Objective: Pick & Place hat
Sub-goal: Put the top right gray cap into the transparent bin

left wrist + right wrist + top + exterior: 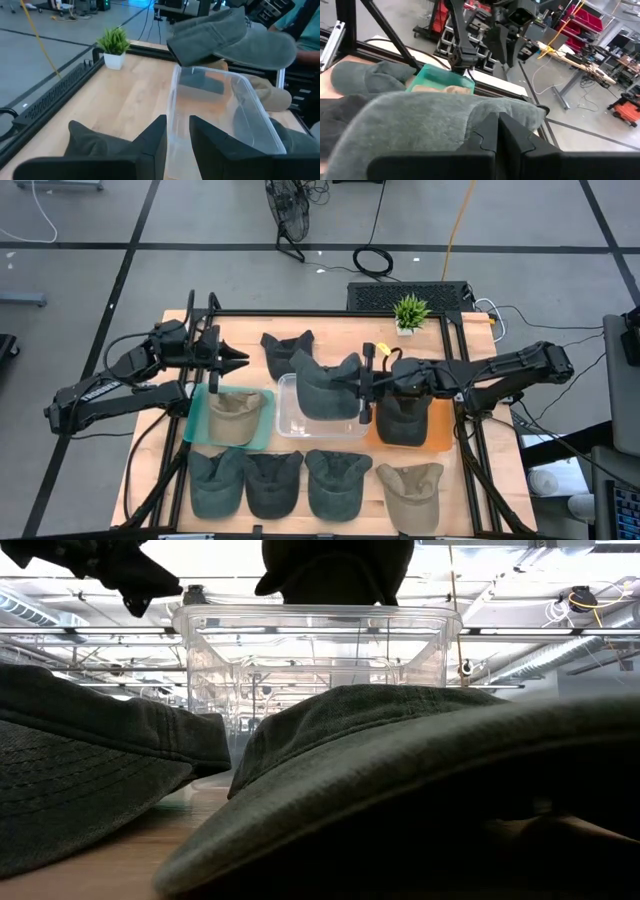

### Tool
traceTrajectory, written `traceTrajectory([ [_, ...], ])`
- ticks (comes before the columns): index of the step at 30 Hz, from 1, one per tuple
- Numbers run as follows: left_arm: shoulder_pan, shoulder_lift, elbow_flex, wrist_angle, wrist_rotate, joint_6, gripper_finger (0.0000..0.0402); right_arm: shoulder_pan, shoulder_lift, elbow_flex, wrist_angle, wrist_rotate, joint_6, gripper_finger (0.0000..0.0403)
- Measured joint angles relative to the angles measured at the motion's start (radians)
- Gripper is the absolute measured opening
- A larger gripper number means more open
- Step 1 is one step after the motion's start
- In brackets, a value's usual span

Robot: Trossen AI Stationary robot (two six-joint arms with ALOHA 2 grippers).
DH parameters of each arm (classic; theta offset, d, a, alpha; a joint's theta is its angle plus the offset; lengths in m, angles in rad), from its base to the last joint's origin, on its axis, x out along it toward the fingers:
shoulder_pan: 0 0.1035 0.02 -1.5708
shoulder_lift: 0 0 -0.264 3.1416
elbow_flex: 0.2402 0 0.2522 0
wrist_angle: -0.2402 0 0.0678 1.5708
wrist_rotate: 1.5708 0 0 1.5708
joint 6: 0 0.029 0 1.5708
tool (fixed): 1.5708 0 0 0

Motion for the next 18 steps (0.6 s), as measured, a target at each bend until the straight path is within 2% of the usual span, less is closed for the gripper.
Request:
traceTrajectory([
  [4, 0.000, 0.000, 0.000, 0.000, -0.001, 0.020, 0.0093, 0.018, 0.000, 0.000, 0.000, 0.100, -0.016, 0.0000],
  [14, 0.000, 0.000, 0.000, 0.083, -0.010, 0.003, 0.0093, 0.039, 0.128, 0.000, 0.012, 0.100, -0.056, 0.0000],
  [18, 0.000, 0.000, 0.000, 0.125, -0.010, -0.038, 0.0093, 0.063, 0.190, 0.000, 0.017, 0.190, -0.126, 0.0000],
])
